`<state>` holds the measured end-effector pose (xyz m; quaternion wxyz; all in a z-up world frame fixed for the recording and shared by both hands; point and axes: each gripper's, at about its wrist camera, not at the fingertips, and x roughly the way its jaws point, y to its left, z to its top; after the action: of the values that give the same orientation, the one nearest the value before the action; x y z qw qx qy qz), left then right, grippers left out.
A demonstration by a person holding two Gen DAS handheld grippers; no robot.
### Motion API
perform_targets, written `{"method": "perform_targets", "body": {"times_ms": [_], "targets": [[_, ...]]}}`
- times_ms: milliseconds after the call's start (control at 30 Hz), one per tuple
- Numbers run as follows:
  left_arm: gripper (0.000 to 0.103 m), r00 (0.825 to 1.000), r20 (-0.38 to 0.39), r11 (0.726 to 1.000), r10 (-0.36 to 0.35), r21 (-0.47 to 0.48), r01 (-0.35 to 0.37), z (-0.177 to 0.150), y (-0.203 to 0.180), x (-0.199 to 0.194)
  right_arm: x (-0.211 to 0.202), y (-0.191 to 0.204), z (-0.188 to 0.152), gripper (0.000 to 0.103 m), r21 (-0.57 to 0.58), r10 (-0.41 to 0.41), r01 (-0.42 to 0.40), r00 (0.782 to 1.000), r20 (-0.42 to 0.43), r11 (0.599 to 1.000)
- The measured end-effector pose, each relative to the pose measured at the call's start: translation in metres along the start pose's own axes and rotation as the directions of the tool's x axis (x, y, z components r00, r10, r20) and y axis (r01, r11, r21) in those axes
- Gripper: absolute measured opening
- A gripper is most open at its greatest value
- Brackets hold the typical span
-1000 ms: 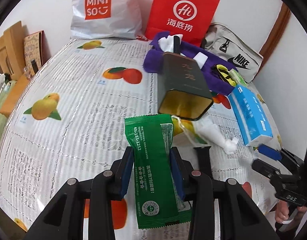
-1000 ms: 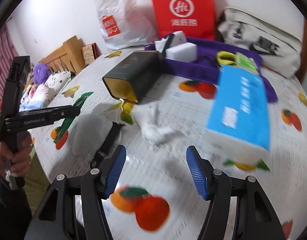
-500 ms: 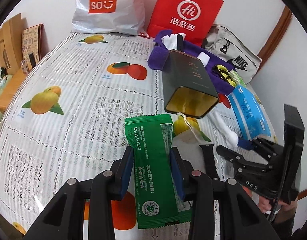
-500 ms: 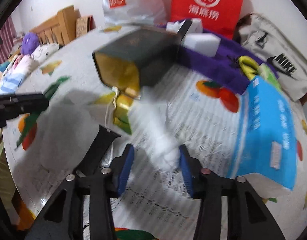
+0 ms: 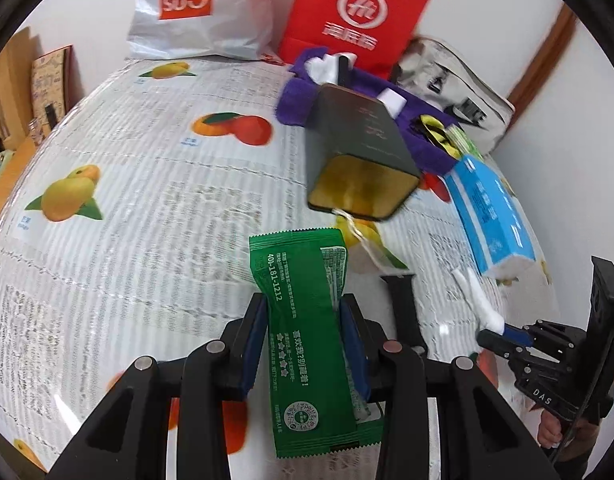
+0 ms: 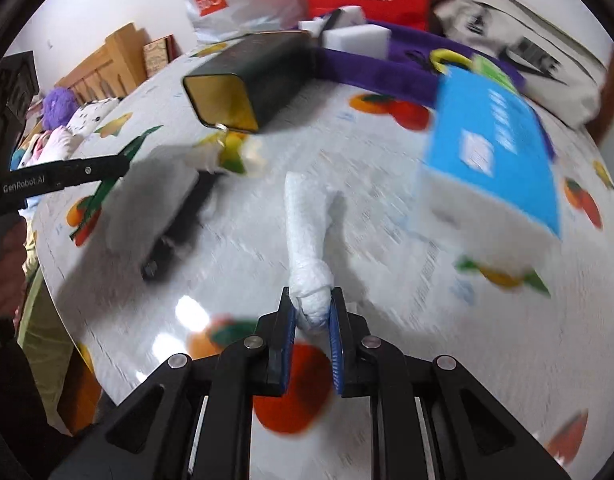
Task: Organize soft objects
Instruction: 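Grasp the white rolled cloth with the right gripper while the left lifts the green packet, then lift the white cloth with the right gripper while the left holds the green packet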
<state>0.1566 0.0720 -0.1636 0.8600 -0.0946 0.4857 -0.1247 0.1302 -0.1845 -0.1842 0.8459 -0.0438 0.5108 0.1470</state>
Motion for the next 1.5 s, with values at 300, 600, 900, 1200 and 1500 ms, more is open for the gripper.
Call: {"method": "perform_targets", "body": {"times_ms": [300, 600, 900, 1200, 1500], "targets": [[0.035, 0.999, -0.041, 0.998, 0.023, 0.058, -0.021, -0.012, -0.028, 0.006, -0.016, -0.043, -0.028, 0.016, 0.143, -0.056, 0.052, 0.998, 0.022, 0.988], [0.037, 0.996, -0.063, 0.996, 0.059, 0.065, -0.055, -0.015, -0.032, 0.014, -0.012, -0.048, -0.019, 0.044, 0.17, -0.018, 0.003, 0.996, 0.085, 0.985], [0.035, 0.994, -0.054, 0.991, 0.091, 0.1, -0.086, -0.011, -0.04, 0.015, -0.014, -0.048, -0.019, 0.019, 0.129, -0.065, 0.054, 0.994, 0.088, 0.99], [0.035, 0.996, -0.036, 0.994, 0.083, 0.074, -0.08, -0.002, -0.04, 0.001, -0.032, -0.054, -0.022, 0.019, 0.142, -0.019, 0.003, 0.994, 0.108, 0.99], [0.035, 0.997, -0.015, 0.996, 0.073, 0.05, -0.073, 0.016, -0.041, -0.015, -0.054, -0.062, -0.011, 0.019, 0.146, -0.006, -0.013, 0.992, 0.129, 0.989]]}}
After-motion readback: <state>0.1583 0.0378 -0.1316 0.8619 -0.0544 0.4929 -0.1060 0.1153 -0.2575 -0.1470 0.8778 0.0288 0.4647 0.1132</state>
